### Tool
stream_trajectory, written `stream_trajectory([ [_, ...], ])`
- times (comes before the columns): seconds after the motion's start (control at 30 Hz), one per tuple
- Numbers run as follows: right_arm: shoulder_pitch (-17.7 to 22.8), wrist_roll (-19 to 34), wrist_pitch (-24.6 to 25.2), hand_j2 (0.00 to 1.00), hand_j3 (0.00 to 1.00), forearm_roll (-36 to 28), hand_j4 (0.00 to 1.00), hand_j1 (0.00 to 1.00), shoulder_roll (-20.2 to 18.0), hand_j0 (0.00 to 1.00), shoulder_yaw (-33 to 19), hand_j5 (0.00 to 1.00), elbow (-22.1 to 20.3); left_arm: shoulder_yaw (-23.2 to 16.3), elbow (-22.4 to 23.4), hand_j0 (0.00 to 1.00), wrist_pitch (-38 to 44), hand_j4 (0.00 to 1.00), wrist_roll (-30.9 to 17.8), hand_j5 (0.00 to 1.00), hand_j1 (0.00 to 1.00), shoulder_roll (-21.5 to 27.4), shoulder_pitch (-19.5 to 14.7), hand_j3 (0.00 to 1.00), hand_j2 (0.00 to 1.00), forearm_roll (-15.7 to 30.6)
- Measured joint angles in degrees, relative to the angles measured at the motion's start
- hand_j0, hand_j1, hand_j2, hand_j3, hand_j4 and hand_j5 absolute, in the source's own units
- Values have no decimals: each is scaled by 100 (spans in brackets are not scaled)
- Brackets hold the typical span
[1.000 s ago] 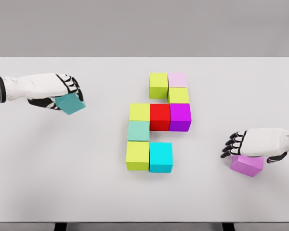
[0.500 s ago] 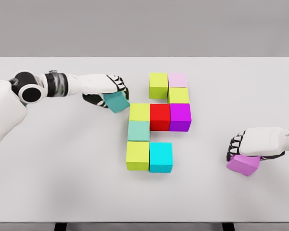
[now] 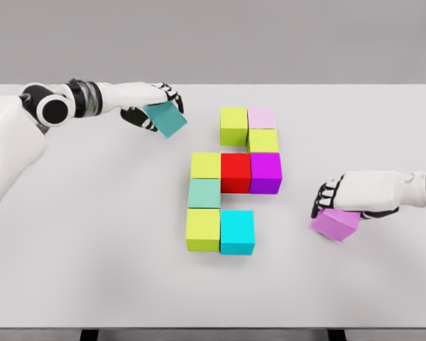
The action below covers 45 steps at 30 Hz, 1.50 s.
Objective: Assemble the squares on the desktop into the number 2
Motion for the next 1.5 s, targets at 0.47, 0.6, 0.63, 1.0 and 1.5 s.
stream_trajectory([
  [0.47, -193, -1, -1, 69, 69, -22, 69, 69, 453, 69, -63, 69, -217, -289, -259, 37, 2789, 37, 850, 37, 37, -581, -9, 37, 37, 1238],
  [0.6, -193, -1, -2, 69, 69, -22, 69, 69, 568, 69, -22, 69, -227, -732, -1294, 37, 4274, 37, 909, 37, 37, -413, -105, 37, 37, 1256],
  [0.63, -211, -1, -2, 69, 69, -21, 69, 69, 597, 69, -12, 69, -228, -792, -1458, 37, 4584, 37, 916, 37, 37, -381, -141, 37, 37, 1261],
  [1.0, -413, -3, -2, 77, 77, -19, 77, 77, 792, 77, 398, 77, -245, -1371, -1833, 37, 5848, 37, 944, 37, 37, -708, -378, 37, 37, 1144],
  [1.5, -554, -2, -1, 100, 100, -40, 100, 100, 441, 100, -62, 100, -233, -1506, -1148, 42, 5882, 42, 1046, 42, 42, -1080, -431, 42, 42, 1132],
])
